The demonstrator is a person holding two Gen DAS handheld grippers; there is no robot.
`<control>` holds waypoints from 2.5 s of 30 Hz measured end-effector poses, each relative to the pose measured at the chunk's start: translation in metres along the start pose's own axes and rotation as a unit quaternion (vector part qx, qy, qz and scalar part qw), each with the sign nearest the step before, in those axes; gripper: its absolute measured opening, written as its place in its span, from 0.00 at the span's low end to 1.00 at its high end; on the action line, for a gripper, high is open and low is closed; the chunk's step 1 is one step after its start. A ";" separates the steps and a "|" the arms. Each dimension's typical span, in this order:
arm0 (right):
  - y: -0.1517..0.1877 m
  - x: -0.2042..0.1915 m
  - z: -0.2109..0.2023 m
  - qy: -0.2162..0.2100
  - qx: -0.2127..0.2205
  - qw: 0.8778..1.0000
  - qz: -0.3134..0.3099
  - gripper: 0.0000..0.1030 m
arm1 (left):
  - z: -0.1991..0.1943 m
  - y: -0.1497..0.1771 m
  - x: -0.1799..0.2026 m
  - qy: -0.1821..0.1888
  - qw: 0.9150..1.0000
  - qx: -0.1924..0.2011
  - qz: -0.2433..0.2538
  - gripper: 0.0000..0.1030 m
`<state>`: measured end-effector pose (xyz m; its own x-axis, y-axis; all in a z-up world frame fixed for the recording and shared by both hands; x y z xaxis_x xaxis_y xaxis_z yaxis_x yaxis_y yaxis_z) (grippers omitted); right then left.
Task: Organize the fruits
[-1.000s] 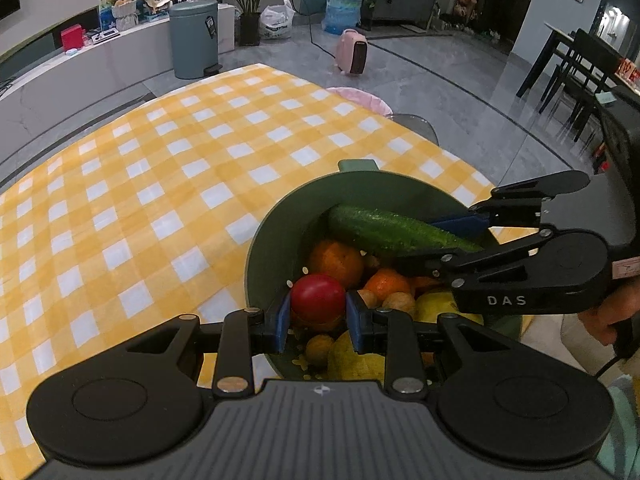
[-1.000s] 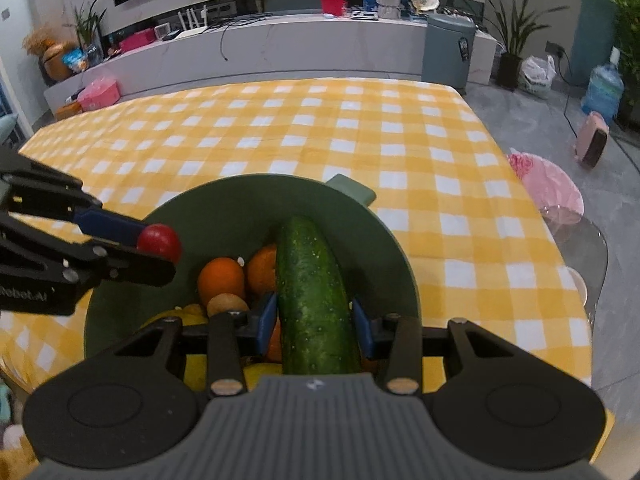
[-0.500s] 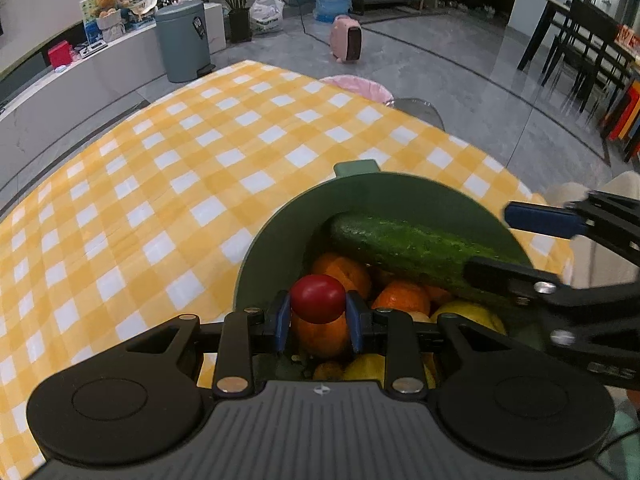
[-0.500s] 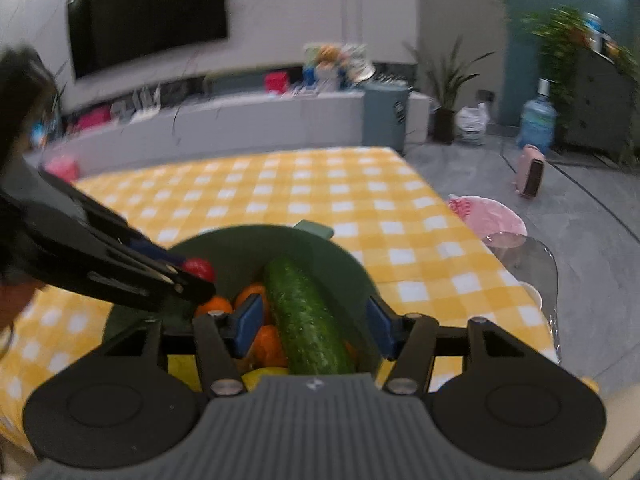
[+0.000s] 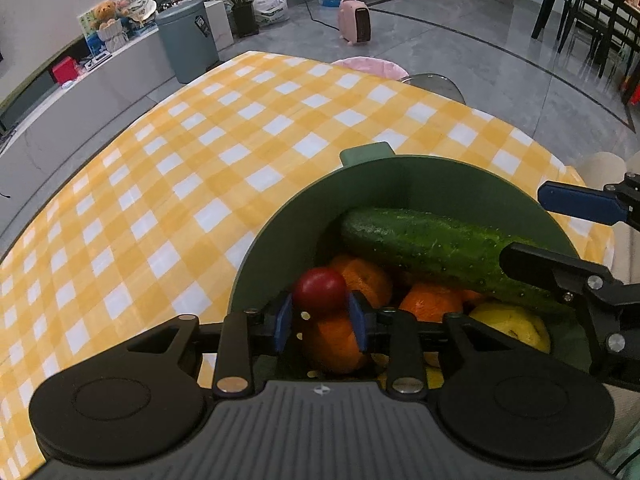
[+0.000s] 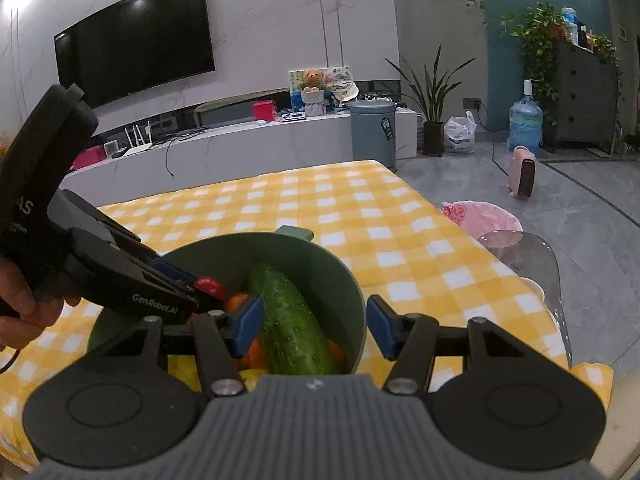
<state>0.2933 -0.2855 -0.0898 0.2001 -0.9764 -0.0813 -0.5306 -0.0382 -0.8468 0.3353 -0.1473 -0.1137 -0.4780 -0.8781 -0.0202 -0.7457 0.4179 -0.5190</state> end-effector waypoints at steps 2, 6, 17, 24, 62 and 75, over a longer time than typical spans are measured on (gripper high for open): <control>0.001 0.002 0.000 -0.003 0.001 1.000 0.006 0.54 | -0.001 0.000 0.000 -0.003 1.000 -0.001 0.001 0.42; 0.002 0.003 -0.001 -0.008 -0.004 1.000 0.013 0.55 | -0.017 0.001 0.006 0.011 1.000 0.010 0.013 0.47; -0.040 -0.018 -0.058 -0.005 0.025 1.000 0.016 0.72 | -0.135 0.005 0.004 -0.011 0.991 0.131 0.000 0.63; -0.057 -0.045 -0.122 0.009 0.058 0.998 0.009 0.79 | -0.207 0.029 0.002 -0.059 0.975 0.216 -0.012 0.76; 0.069 -0.099 -0.138 0.066 0.037 0.995 -0.061 0.91 | -0.161 0.160 0.023 -0.099 0.969 0.186 -0.130 0.86; 0.068 -0.092 -0.133 0.039 0.042 0.998 -0.020 0.93 | -0.157 0.162 0.028 -0.103 0.972 0.167 -0.132 0.86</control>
<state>0.1296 -0.2267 -0.0698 0.1532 -0.9882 -0.0071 -0.4521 -0.0637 -0.8897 0.1282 -0.0676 -0.0645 -0.1620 -0.9868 -0.0021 -0.6204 0.1035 -0.7774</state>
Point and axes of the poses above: each gripper's, at about its wrist camera, not at the fingertips, and z roughly the way its jaws point, x to its right, y to its underside, the point moved 8 cm from there along z, roughly the way its jaws point, and after that the axes turned 5 degrees about y, right-handed, at the moved point
